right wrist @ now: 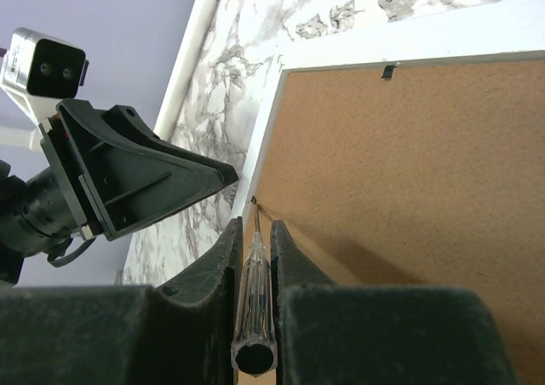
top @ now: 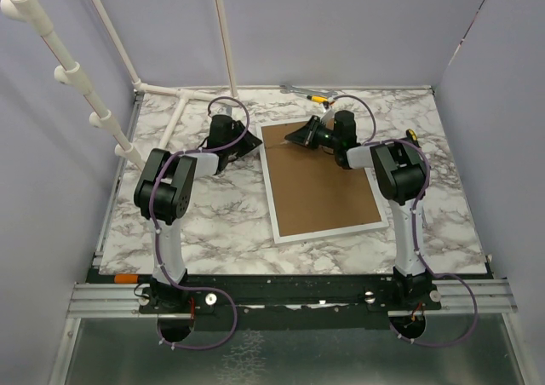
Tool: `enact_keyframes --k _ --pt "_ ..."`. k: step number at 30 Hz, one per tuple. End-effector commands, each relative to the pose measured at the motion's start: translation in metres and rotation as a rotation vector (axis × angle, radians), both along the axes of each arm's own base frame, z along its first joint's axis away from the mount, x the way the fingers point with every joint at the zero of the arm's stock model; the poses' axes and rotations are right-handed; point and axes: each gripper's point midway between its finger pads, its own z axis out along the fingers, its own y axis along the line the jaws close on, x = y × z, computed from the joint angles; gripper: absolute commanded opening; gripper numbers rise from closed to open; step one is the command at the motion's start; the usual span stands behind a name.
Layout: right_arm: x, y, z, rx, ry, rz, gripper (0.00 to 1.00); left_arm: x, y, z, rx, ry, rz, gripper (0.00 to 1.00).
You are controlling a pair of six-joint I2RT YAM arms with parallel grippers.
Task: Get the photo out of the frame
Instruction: Release the photo frame item from the photo frame.
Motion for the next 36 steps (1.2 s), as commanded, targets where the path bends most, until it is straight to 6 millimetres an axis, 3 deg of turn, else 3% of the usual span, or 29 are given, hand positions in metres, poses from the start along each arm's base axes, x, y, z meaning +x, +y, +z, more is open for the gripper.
enact_keyframes --k 1,12,26,36 --pt "-0.002 0.010 -0.011 -0.012 -0.006 0.022 0.00 0.004 -0.007 -0.001 -0.017 -0.002 -0.024 0.29" --pt "-0.002 0.012 -0.014 -0.023 -0.001 0.019 0.01 0.003 -0.011 -0.011 -0.028 0.025 -0.034 0.28" --pt "0.003 -0.010 -0.007 -0.019 -0.014 -0.054 0.01 0.008 -0.009 -0.011 -0.008 0.029 -0.023 0.24" --pt "0.002 -0.008 -0.010 -0.003 -0.004 -0.039 0.01 0.009 -0.010 -0.015 -0.009 0.035 -0.028 0.23"
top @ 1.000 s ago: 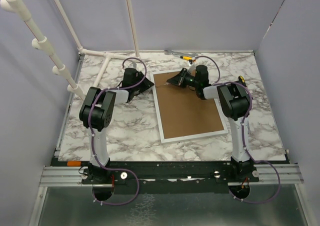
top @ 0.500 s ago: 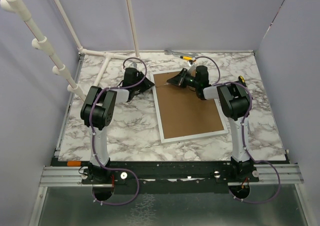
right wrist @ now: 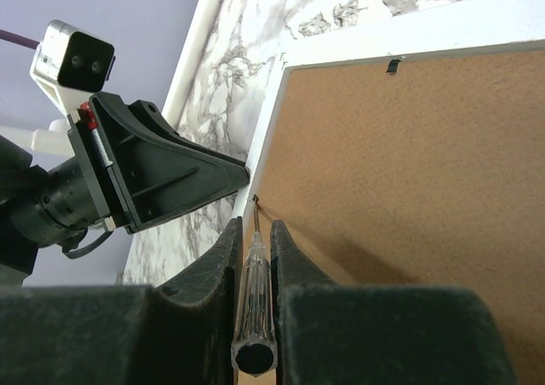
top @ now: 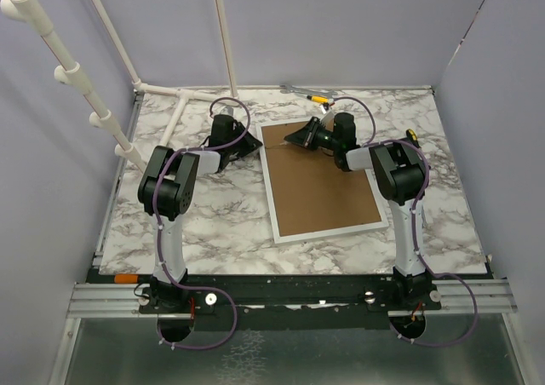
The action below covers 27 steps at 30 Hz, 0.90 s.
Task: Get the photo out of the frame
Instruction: Release the photo frame item from the photo frame.
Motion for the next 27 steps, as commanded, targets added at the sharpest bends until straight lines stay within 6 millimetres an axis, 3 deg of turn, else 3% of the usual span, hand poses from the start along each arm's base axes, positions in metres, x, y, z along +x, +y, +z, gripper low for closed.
enact_keyframes --k 1,11,27 --pt "0.002 -0.006 -0.006 -0.013 0.002 -0.019 0.01 0.004 -0.006 0.000 -0.003 -0.009 -0.019 0.23" --pt "0.003 -0.002 0.000 -0.005 -0.004 -0.011 0.01 0.004 -0.006 -0.002 -0.002 -0.007 -0.019 0.22" --pt "0.002 0.011 -0.014 -0.017 0.016 0.018 0.01 0.002 -0.010 -0.003 -0.016 0.000 -0.039 0.16"
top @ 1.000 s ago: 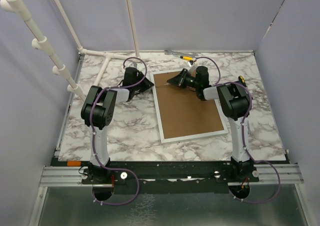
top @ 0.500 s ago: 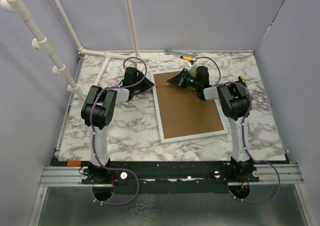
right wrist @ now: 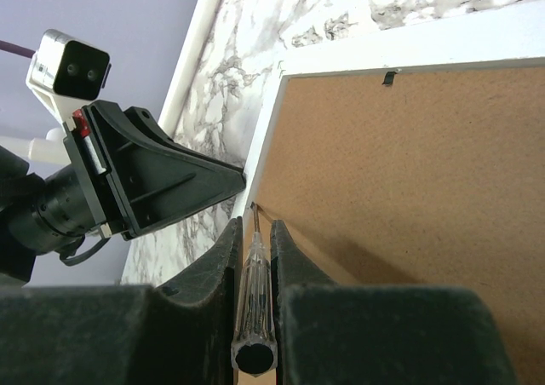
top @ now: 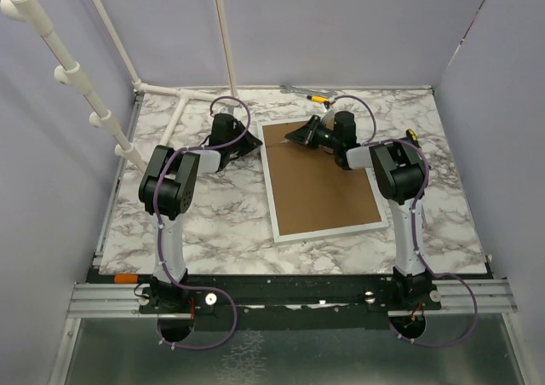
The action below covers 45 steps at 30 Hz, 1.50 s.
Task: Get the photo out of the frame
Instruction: Release the photo frame item from the photo frame.
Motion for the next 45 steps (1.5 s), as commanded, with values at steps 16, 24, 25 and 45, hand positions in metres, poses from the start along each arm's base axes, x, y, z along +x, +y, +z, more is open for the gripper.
enact_keyframes --k 16,24,25,45 --pt "-0.011 0.021 -0.015 -0.006 0.018 0.055 0.01 -0.004 -0.015 -0.005 -0.024 0.014 -0.053 0.14" --pt "-0.009 0.002 -0.003 0.011 0.000 0.012 0.00 -0.004 -0.010 -0.001 -0.003 0.003 -0.035 0.14" --pt "-0.008 -0.004 -0.003 0.013 0.001 0.001 0.00 -0.003 -0.009 0.000 -0.001 0.002 -0.033 0.14" --pt "-0.001 -0.014 -0.015 0.025 0.030 -0.007 0.01 -0.005 -0.010 -0.001 -0.007 0.009 -0.038 0.14"
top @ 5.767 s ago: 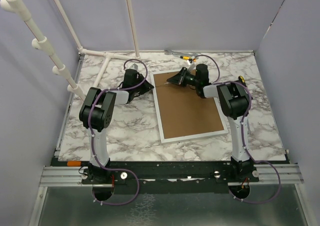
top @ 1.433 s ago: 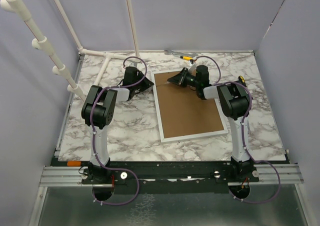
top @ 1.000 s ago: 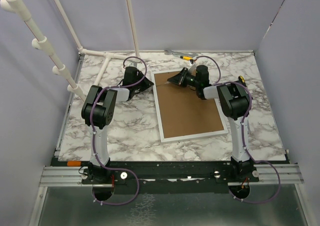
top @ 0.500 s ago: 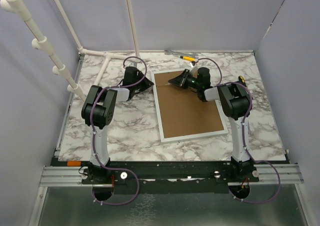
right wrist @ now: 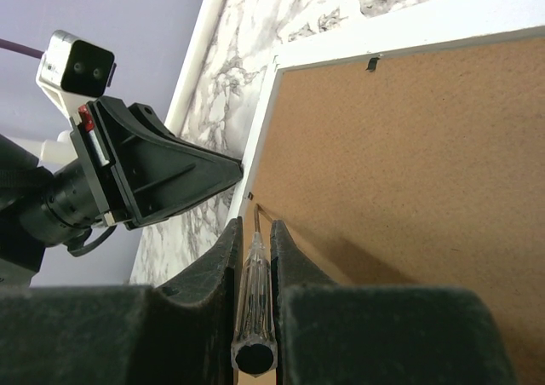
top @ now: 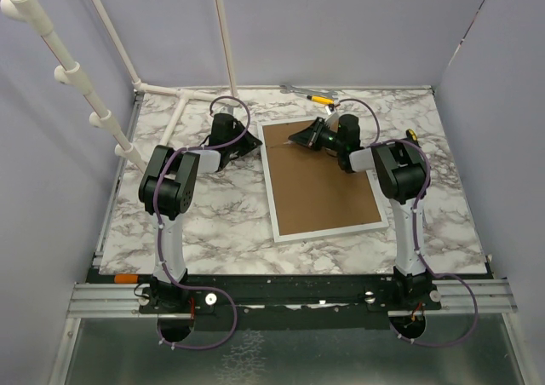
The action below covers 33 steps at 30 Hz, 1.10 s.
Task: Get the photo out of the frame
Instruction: Release the photo frame item from the photo frame.
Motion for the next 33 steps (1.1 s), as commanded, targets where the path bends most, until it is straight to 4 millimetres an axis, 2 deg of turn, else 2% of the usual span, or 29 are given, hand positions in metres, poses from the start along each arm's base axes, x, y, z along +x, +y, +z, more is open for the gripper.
enact_keyframes --k 1,20,33 --pt "0.001 0.003 -0.013 -0.006 0.022 0.016 0.01 -0.006 -0.011 -0.002 -0.006 0.011 -0.039 0.14" --pt "-0.009 0.023 -0.020 -0.008 0.029 0.056 0.00 -0.007 -0.013 -0.004 -0.014 0.017 -0.044 0.14" --pt "-0.006 0.026 -0.022 -0.006 0.033 0.060 0.01 -0.010 -0.017 -0.006 -0.020 0.024 -0.054 0.14"
